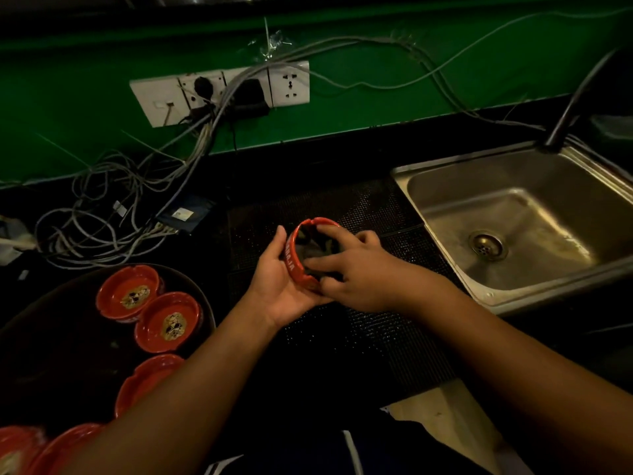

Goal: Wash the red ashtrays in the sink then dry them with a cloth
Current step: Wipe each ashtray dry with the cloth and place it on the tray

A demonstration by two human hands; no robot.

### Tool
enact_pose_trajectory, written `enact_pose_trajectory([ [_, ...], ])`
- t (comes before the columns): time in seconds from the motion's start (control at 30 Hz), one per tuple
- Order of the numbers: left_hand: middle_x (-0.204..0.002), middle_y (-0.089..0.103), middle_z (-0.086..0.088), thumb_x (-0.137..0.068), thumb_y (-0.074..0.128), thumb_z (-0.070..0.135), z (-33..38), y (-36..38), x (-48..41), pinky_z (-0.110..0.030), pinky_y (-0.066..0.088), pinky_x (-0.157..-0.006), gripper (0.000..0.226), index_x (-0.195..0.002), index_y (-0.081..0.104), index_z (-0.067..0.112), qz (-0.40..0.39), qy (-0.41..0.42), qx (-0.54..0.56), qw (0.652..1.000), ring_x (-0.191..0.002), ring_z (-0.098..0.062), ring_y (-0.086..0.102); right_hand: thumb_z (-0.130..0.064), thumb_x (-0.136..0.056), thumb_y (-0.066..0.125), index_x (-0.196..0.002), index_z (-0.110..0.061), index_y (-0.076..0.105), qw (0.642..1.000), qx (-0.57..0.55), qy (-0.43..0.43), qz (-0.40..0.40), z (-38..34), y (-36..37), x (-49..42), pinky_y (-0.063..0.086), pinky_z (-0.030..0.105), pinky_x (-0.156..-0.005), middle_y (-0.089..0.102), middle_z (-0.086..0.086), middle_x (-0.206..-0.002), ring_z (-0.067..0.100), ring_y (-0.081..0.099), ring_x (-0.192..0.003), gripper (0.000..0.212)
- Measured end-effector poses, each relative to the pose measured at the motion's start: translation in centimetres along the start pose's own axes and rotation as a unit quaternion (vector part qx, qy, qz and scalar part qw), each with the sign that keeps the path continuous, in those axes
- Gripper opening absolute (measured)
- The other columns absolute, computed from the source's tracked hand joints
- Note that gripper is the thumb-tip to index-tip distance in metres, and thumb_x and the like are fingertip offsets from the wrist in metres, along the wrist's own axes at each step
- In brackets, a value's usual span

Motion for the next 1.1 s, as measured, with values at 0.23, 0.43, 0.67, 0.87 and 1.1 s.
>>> enact_pose_trajectory([
  [0.23,-0.122,0.063,-0.02,-0.089,0.035,0.063,-1.1,-0.1,-0.4,-0.058,0.04,-0.098,0.063,-0.117,0.066,0.016,-0.001,-0.034,-0.024,0.999,-0.117,-0.04,0.054,-0.039,-0.095,0.043,-0.134,-0.039,0.047,0.993,0.052,0.084,0.07,1.0,-0.1,-0.8,0.044,0.033,-0.078,0.042,0.002,-0.108,0.028,0.054,-0.095,0.04],
  [0.43,-0.122,0.064,-0.017,-0.089,0.036,0.062,-0.7,1.0,-0.8,-0.059,0.042,-0.097,0.059,-0.107,0.074,0.02,-0.006,-0.031,-0.065,0.997,-0.114,-0.037,0.059,-0.031,-0.092,0.049,-0.119,-0.027,0.06,0.99,-0.039,0.073,0.115,0.7,-0.5,-1.5,0.05,0.036,-0.081,0.049,-0.002,-0.101,0.022,0.056,-0.095,0.029],
  [0.67,-0.109,0.07,-0.014,-0.089,0.037,0.059,0.0,0.9,-0.7,-0.049,0.05,-0.083,0.059,-0.104,0.074,0.016,0.014,-0.015,-0.102,0.995,-0.1,-0.032,0.064,-0.028,-0.093,0.049,-0.123,-0.036,0.06,0.991,-0.117,0.013,-0.066,0.4,-1.5,-0.8,0.044,0.026,-0.073,0.053,-0.012,-0.102,0.011,0.055,-0.089,0.033],
  [0.87,-0.101,0.073,-0.012,-0.09,0.036,0.057,0.4,1.3,-0.6,-0.057,0.046,-0.091,0.054,-0.087,0.079,0.023,0.017,-0.007,-0.136,0.991,-0.105,-0.036,0.062,-0.033,-0.093,0.049,-0.114,-0.023,0.062,0.986,0.109,0.129,0.008,0.8,-1.3,-0.5,0.048,0.034,-0.075,0.048,-0.003,-0.105,0.021,0.054,-0.092,0.027],
  [1.1,-0.113,0.068,-0.017,-0.09,0.036,0.058,0.6,2.1,-0.4,-0.055,0.048,-0.087,0.057,-0.106,0.071,0.016,0.013,-0.01,-0.124,0.992,-0.102,-0.036,0.064,-0.026,-0.092,0.05,-0.114,-0.022,0.055,0.962,0.036,-0.043,0.266,0.2,-1.2,-0.6,0.045,0.035,-0.075,0.056,0.0,-0.106,0.023,0.05,-0.093,0.023],
])
Point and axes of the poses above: each hand's wrist, its own x-axis away from the middle knuckle, its own y-axis out of the palm, z = x × y, the point moved 2 cm from there along -x, towards the middle knuckle
